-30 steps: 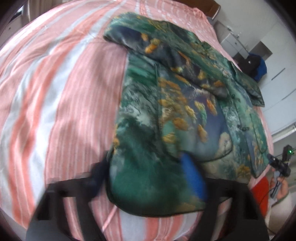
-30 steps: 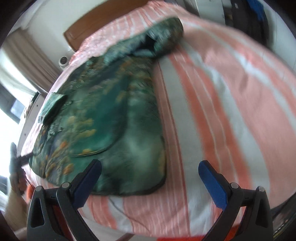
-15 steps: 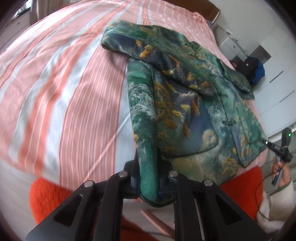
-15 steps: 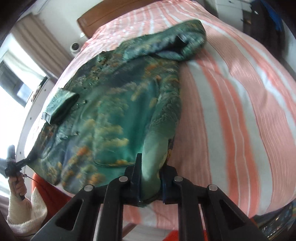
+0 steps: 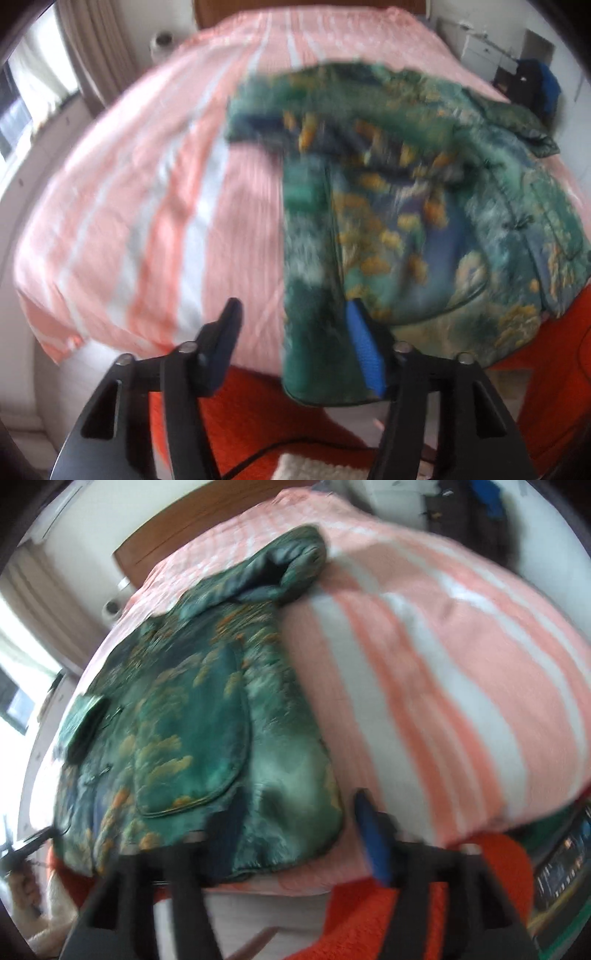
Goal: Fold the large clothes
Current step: 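Pull the sleeve outward from the body with the left gripper, lay it flat, open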
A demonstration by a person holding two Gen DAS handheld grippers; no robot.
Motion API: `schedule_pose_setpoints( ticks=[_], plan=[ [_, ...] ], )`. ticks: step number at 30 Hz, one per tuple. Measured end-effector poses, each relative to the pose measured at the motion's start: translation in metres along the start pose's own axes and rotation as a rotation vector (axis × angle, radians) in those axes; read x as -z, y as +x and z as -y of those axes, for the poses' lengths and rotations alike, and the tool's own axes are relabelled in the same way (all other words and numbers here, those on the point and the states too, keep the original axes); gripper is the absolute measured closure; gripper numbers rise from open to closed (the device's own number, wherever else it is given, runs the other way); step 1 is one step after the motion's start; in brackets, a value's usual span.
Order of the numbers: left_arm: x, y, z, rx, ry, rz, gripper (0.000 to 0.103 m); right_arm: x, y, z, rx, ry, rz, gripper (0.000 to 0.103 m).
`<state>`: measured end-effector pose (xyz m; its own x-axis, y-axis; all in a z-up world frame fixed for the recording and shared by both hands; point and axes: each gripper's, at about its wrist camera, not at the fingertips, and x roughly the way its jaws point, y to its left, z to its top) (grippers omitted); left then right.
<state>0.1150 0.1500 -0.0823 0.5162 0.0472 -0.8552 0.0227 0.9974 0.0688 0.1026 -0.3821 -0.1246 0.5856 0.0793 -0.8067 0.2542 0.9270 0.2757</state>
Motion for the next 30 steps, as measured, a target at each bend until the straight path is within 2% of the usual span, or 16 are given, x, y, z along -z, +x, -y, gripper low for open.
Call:
schedule_pose_setpoints(
  ticks=[2, 3, 5, 8, 10, 11, 13, 14, 15, 16, 18, 21, 23, 24, 26, 30],
  plan=[
    [-0.023, -0.026, 0.011, -0.011, 0.084, 0.124, 0.020, 0.007, -0.012, -0.004, 0.044, -0.007, 0.048, 0.037],
    [-0.033, -0.032, 0.018, -0.006, 0.129, 0.163, 0.013, 0.009, -0.017, -0.008, 0.055, -0.017, 0.068, 0.037],
    [-0.058, -0.032, 0.048, 0.016, 0.256, 0.222, 0.006, 0.013, -0.023, -0.021, 0.054, -0.049, 0.106, 0.036],
    [-0.075, -0.005, 0.087, 0.065, 0.460, 0.207, 0.005, 0.019, -0.027, -0.050, 0.026, -0.134, 0.136, 0.035],
    [-0.080, 0.028, 0.118, 0.040, 0.588, 0.164, 0.005, 0.026, -0.029, -0.070, 0.004, -0.192, 0.149, 0.035],
    [-0.086, 0.052, 0.131, -0.002, 0.637, 0.146, 0.005, 0.030, -0.030, -0.075, -0.003, -0.208, 0.153, 0.035],
    [-0.093, 0.086, 0.141, -0.046, 0.647, 0.098, 0.012, 0.039, -0.028, -0.086, -0.021, -0.229, 0.153, 0.035],
    [-0.099, 0.096, 0.139, -0.035, 0.626, 0.076, 0.045, 0.046, -0.026, -0.091, -0.032, -0.244, 0.148, 0.035],
    [-0.107, 0.102, 0.132, -0.012, 0.570, 0.055, 0.090, 0.051, -0.026, -0.096, -0.037, -0.264, 0.143, 0.035],
    [-0.114, 0.098, 0.116, 0.020, 0.494, 0.050, 0.092, 0.057, -0.026, -0.099, -0.037, -0.286, 0.143, 0.035],
    [-0.129, 0.083, 0.085, 0.117, 0.311, 0.108, 0.093, 0.066, -0.031, -0.103, -0.034, -0.320, 0.160, 0.035],
    [-0.147, 0.049, 0.004, 0.136, 0.028, 0.202, 0.093, 0.069, -0.041, -0.102, -0.037, -0.334, 0.208, 0.035],
    [-0.148, 0.033, -0.062, 0.114, -0.169, 0.255, 0.093, 0.066, -0.042, -0.102, -0.042, -0.332, 0.227, 0.035],
    [-0.145, 0.027, -0.095, 0.082, -0.257, 0.278, 0.094, 0.066, -0.042, -0.103, -0.046, -0.332, 0.232, 0.035],
    [-0.134, 0.022, -0.156, -0.039, -0.409, 0.296, 0.094, 0.065, -0.039, -0.107, -0.056, -0.340, 0.231, 0.035],
    [-0.095, 0.042, -0.251, -0.257, -0.662, 0.233, 0.094, 0.064, -0.030, -0.118, -0.079, -0.370, 0.209, 0.035]
  ],
)
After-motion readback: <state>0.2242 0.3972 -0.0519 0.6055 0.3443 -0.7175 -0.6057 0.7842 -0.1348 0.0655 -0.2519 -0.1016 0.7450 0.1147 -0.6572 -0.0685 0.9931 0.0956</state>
